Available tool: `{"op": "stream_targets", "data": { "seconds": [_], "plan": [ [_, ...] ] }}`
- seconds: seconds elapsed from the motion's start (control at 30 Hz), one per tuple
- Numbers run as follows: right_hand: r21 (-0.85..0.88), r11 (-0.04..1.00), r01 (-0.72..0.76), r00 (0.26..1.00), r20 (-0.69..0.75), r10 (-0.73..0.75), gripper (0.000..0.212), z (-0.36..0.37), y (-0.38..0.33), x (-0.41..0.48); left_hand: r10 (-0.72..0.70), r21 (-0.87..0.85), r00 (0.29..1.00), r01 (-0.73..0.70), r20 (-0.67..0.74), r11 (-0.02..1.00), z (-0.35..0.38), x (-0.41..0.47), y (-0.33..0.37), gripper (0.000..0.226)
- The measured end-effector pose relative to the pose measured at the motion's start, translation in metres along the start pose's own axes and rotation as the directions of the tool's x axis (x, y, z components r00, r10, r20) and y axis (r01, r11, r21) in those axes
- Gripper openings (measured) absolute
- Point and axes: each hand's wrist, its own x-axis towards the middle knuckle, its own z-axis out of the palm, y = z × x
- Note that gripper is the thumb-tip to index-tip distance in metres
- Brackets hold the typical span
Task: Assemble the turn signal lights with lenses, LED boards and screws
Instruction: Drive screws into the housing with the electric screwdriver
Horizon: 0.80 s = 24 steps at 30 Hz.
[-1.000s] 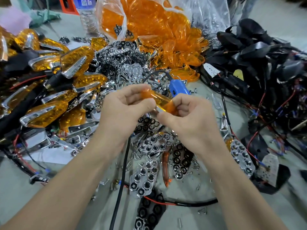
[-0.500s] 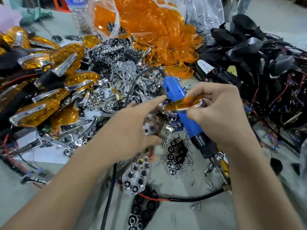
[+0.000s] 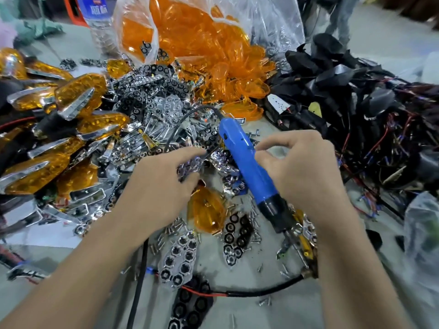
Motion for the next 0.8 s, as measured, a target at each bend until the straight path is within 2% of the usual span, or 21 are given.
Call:
{"op": "stream_targets", "data": {
  "seconds": [0.07, 0.13, 0.2, 0.27, 0.37, 0.5, 0.57, 0.67, 0.73, 0.8],
  "plan": [
    [-0.139, 0.983, -0.121, 0.992, -0.050, 0.115, 0.025, -0.010, 0.018, 0.015, 0.027, 0.003, 0.999, -0.027, 0.021, 1.000, 0.002, 0.000, 0.002, 0.047],
    [-0.256, 0.940, -0.224, 0.974, -0.040, 0.221, 0.049, -0.018, 0.033, 0.034, 0.047, 0.032, 0.999, -0.048, 0.015, 0.998, 0.002, 0.000, 0.005, 0.052],
    [-0.353, 0.907, -0.230, 0.967, 0.025, 0.255, 0.060, -0.019, 0.044, 0.054, 0.062, 0.039, 0.998, -0.061, -0.011, 0.997, 0.001, -0.001, 0.010, 0.055],
    [-0.398, 0.897, -0.192, 0.969, 0.065, 0.237, 0.057, -0.016, 0.049, 0.071, 0.080, 0.021, 0.996, -0.079, -0.047, 0.997, -0.001, -0.003, 0.015, 0.054],
    [-0.425, 0.890, -0.169, 0.982, 0.008, 0.190, 0.052, -0.012, 0.054, 0.090, 0.084, 0.017, 0.995, -0.083, -0.054, 0.996, -0.001, -0.003, 0.018, 0.052],
    [-0.622, 0.772, -0.131, 0.991, -0.052, 0.126, 0.036, -0.003, 0.053, 0.106, 0.057, 0.000, 0.998, -0.057, -0.025, 0.998, 0.001, -0.003, 0.017, 0.049],
    [-0.594, 0.798, -0.100, 0.995, -0.082, 0.063, 0.028, 0.002, 0.048, 0.105, 0.049, -0.016, 0.998, -0.049, -0.026, 0.999, -0.001, -0.002, 0.017, 0.048],
    [-0.463, 0.884, -0.068, 0.996, -0.079, 0.036, 0.022, 0.009, 0.027, 0.089, 0.041, -0.057, 0.999, -0.043, -0.029, 0.997, -0.001, 0.002, 0.013, 0.045],
    [-0.471, 0.882, 0.010, 0.996, -0.069, -0.048, 0.021, 0.015, 0.002, 0.069, -0.011, -0.191, 0.999, 0.003, -0.043, 0.981, 0.001, 0.005, 0.009, 0.045],
    [-0.450, 0.880, 0.152, 0.981, -0.040, -0.189, 0.019, 0.019, -0.027, 0.042, -0.119, -0.391, 0.990, 0.083, -0.069, 0.916, 0.002, 0.007, 0.006, 0.052]
  ]
}}
